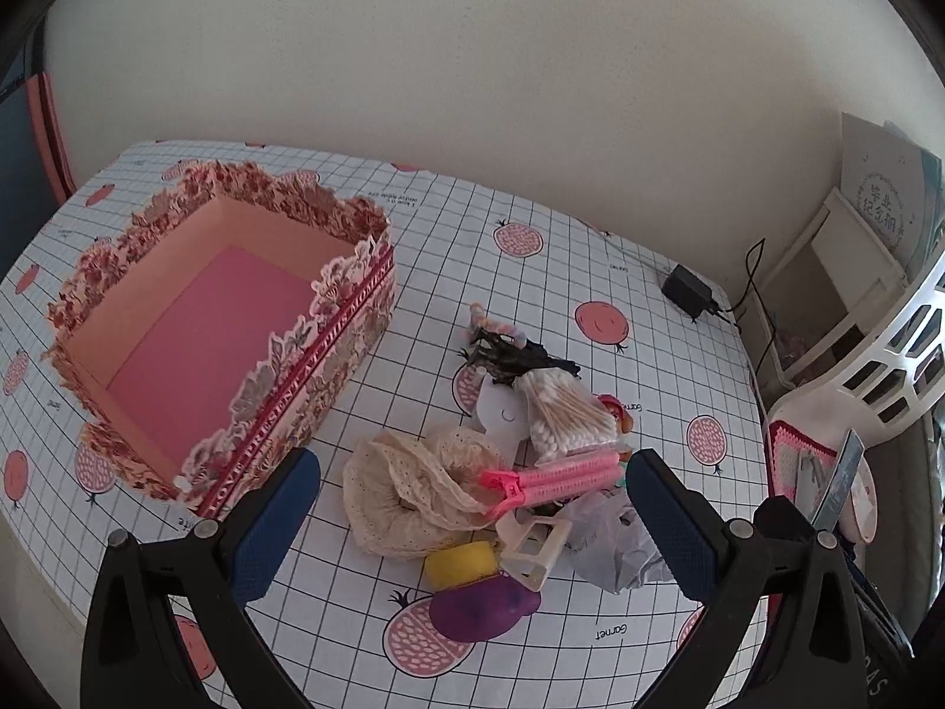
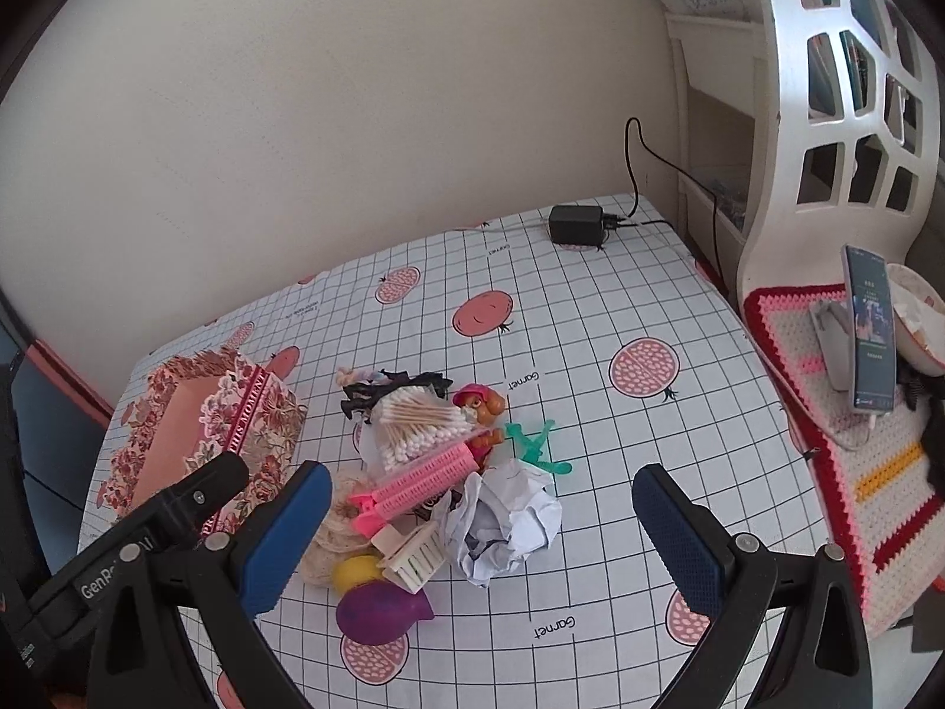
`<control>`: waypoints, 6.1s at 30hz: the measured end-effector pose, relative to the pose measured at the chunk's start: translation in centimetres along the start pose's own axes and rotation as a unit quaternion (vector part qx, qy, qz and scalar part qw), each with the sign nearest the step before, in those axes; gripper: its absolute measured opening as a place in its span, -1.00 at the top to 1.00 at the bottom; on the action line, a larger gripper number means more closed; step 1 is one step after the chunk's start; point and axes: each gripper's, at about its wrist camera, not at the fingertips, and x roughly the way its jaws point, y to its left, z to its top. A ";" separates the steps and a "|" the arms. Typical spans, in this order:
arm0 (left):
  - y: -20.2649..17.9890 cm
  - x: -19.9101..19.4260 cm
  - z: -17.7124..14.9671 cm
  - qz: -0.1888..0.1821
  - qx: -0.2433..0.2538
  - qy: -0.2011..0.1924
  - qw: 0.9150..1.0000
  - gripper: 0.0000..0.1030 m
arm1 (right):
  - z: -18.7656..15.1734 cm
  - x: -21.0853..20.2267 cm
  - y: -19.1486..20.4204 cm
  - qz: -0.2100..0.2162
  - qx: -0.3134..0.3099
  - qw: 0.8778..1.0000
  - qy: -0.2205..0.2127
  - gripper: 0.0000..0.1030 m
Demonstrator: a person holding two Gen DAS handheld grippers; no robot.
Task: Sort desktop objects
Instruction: 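Move both grippers toward the pile of items beside the pink box, then grasp the cream lace cloth with left gripper while right grasps crumpled white paper, then lift the lace cloth and white paper up off the pile with both grippers, then carry the lace cloth and white paper over the pink floral box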
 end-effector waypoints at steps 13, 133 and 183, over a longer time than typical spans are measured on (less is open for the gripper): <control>0.9 6.0 -0.9 0.001 -0.019 0.039 0.999 -1.00 | -1.2 6.0 -1.3 -0.001 0.041 0.998 0.053 -0.96; 14.8 -4.3 5.4 -0.087 -0.231 -0.115 0.962 0.52 | 4.5 3.6 13.9 0.091 0.074 0.987 -0.107 0.08; 25.2 -4.3 3.6 0.028 -0.315 -0.107 0.943 0.39 | 0.7 11.3 25.7 0.129 -0.053 0.990 -0.007 0.01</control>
